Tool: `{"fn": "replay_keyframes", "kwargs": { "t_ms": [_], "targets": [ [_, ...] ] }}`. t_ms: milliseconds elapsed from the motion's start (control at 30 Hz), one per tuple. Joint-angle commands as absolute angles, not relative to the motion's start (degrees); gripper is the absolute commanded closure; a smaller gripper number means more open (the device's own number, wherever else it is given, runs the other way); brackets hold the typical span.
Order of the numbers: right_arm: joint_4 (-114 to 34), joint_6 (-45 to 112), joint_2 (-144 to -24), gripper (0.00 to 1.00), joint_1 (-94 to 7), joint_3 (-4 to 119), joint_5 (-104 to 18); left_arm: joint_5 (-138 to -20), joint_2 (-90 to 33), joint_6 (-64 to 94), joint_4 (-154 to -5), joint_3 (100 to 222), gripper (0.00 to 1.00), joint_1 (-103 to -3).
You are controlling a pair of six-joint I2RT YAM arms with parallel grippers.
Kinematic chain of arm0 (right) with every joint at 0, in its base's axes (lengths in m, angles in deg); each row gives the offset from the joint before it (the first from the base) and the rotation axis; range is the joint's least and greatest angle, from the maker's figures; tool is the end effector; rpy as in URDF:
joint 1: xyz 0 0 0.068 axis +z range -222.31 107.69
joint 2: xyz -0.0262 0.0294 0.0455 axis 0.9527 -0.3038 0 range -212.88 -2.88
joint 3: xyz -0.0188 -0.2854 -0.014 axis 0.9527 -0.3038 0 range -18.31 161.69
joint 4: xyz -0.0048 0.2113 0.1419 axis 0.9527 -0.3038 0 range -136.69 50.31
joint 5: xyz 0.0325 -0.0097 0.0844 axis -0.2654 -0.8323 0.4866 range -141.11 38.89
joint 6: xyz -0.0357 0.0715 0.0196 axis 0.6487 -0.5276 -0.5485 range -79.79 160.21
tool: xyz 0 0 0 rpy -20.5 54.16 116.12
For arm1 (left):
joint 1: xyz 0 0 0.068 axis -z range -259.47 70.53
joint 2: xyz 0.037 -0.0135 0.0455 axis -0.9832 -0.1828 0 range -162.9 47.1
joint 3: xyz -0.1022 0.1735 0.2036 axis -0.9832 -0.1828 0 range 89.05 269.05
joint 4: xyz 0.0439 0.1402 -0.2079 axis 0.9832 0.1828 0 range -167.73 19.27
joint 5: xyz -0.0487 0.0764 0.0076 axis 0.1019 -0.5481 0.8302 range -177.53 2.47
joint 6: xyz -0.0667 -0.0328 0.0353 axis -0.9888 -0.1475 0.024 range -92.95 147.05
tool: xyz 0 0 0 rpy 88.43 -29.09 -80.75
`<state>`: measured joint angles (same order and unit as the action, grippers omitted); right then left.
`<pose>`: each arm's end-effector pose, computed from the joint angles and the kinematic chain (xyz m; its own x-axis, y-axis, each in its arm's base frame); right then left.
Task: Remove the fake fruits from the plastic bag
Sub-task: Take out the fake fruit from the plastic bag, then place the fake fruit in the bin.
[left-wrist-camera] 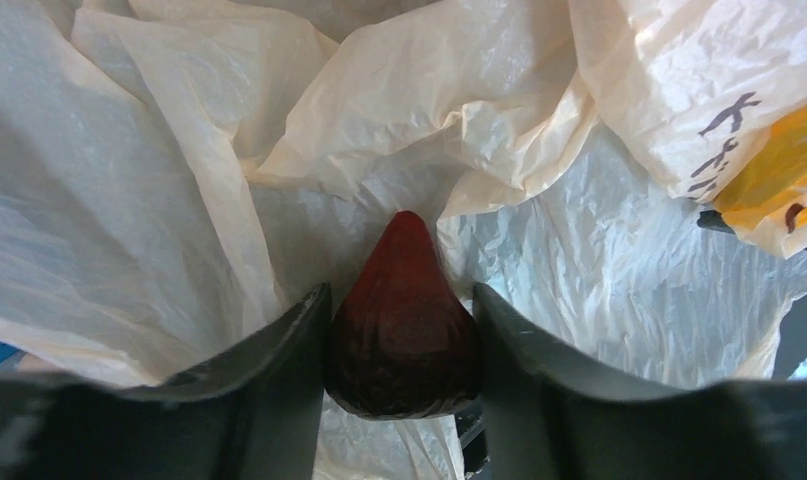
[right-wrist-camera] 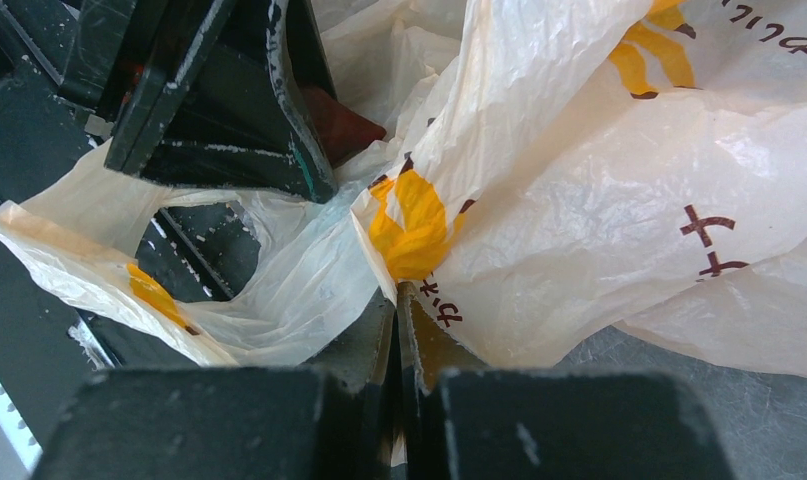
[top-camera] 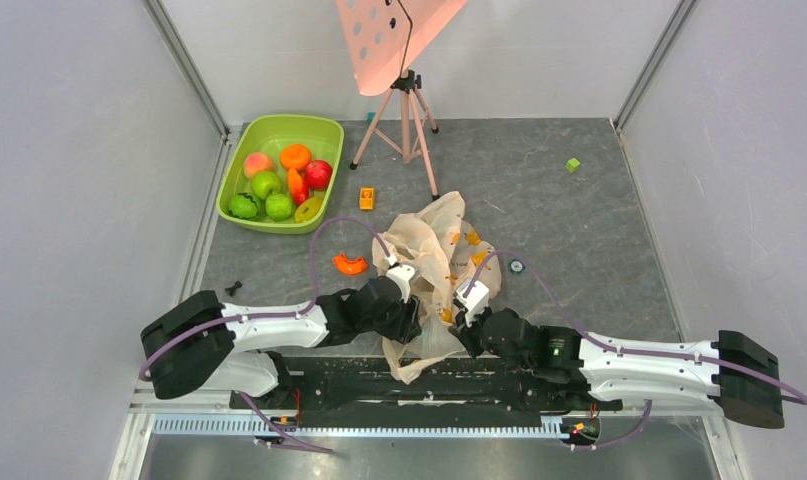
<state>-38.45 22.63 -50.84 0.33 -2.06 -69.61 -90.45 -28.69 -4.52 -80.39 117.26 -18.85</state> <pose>0.0784 0.1745 0.1742 -0.3931 -0.2971 -0.8702 -0.7394 0.6648 0.1070 0.1304 -0.2243 0.1453 -0.7415 0.2514 -0.6221 0.5451 0.7663 -0.3401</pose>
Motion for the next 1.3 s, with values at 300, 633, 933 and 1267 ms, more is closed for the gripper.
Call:
{"fn": "replay_keyframes", "kwargs": {
  "t_ms": [300, 633, 933, 1267],
  "targets": [
    [-38.28, 21.93, -49.8, 0.98, 0.84, -1.22, -70.97, -94.51, -14.45, 2.05, -60.68, 130.62, 0.65, -21.85],
    [-38.16, 22.65, -50.43, 0.98, 0.81, -0.33, -70.2, -88.97, -9.21, 7.3, -53.74, 135.95, 0.62, -48.17],
    [-41.69, 24.72, -50.69, 0.97, 0.81, 3.34, -68.24, -86.6, -26.3, -0.9, -69.87, 142.96, 0.64, -65.87],
    [-42.28, 23.63, -48.58, 0.97, 0.82, 3.31, -69.62, -96.82, -44.43, -1.57, -72.68, 155.05, 0.65, -75.7]
  ]
}}
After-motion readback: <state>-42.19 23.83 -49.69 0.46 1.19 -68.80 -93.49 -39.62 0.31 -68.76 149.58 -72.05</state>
